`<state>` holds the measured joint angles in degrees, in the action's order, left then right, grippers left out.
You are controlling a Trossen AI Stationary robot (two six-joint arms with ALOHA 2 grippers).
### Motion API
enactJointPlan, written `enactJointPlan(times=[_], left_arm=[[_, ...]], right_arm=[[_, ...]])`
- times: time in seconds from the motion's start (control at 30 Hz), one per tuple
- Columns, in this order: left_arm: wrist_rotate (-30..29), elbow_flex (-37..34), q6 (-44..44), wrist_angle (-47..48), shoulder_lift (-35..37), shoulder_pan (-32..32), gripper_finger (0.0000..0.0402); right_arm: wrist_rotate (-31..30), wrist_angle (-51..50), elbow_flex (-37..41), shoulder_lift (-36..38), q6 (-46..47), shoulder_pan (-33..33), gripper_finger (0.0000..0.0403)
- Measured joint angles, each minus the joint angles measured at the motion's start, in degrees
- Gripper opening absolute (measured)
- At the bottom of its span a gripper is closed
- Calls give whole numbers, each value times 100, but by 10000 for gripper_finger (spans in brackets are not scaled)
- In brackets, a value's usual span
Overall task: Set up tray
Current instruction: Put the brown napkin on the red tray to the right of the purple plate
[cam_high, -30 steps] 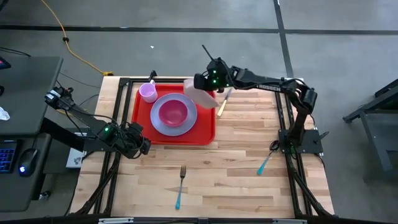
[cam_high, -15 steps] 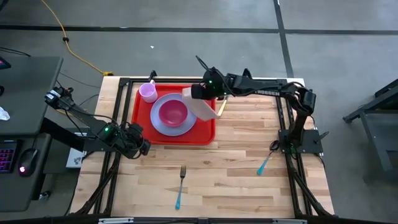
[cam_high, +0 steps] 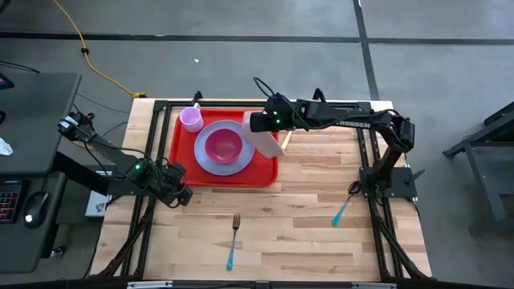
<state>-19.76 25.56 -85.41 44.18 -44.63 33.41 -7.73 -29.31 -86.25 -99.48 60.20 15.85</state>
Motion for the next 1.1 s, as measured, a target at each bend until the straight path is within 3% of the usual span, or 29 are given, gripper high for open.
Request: enactJointPlan(times=[0.33,0.63,0.83,1.1], left_arm=[[733,0,571,18,0,2,111],[692,-4,1488,544,163,0,111],[615,-17,2473,931,756,0,111],[858,-9,2987,1178,1955,0,111]], right_arm=[[-864,-146,-1,114,989,-655,0],[-1918,-285,-1,114,1923,-1116,0],[-2223,-279,-1,96,2230,-1184,0],[-2140,-265,91,-5,2551,-1180,0]])
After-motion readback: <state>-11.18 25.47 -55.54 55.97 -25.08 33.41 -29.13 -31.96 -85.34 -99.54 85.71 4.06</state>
